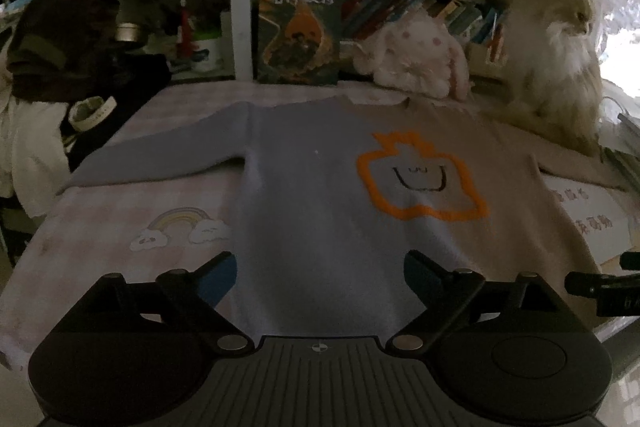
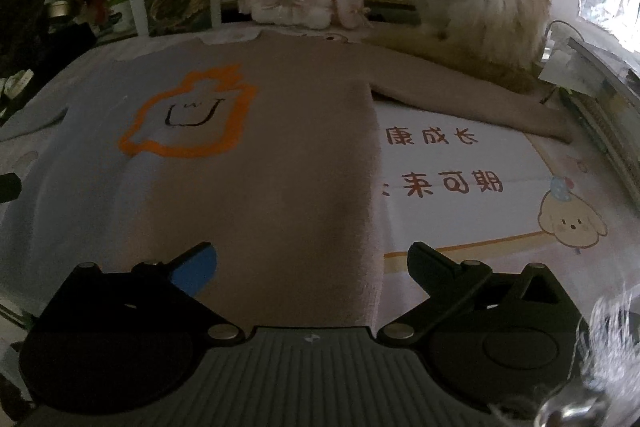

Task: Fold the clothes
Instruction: 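Open both grippers and raise them above the flat sweater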

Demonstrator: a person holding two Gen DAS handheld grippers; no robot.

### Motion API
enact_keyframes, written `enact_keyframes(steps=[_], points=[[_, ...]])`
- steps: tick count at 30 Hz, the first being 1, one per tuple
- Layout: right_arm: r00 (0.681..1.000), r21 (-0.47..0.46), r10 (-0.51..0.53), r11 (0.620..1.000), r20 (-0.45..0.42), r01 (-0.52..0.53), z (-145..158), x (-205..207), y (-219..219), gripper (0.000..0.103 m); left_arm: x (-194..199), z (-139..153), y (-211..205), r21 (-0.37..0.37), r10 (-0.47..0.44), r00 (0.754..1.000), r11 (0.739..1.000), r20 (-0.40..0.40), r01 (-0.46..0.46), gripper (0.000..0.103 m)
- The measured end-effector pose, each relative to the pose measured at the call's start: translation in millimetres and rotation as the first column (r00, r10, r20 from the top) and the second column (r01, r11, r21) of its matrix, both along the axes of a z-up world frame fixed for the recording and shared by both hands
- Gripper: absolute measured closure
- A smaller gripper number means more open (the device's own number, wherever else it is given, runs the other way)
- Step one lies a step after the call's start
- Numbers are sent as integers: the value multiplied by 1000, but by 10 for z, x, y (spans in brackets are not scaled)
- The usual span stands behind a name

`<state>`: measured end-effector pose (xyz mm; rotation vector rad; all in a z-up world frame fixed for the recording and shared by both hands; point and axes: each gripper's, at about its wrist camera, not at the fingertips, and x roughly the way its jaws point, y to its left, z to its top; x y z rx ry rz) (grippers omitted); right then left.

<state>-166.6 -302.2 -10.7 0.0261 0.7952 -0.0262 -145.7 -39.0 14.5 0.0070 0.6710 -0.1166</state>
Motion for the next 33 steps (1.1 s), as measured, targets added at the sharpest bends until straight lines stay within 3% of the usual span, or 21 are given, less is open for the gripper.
enact_keyframes(steps=[7,17,25,33], points=[[998,-15,-68,998,-5,68,9,-1,235,0,105,-66,162,-1,-86,996,996,-6,86,10],[986,-50,-165,985,3,165,63,3,1005,0,391,-73,716,11,-259,965,966,-32,260,9],[977,-50,-212,976,6,212,11,43,1551,0,534,-108,1129,33,-321,947,946,-32,322,9],[969,-46,-247,968,15,247,15,114,1817,0,632,-113,1372,35,-339,940,940,-23,340,9]])
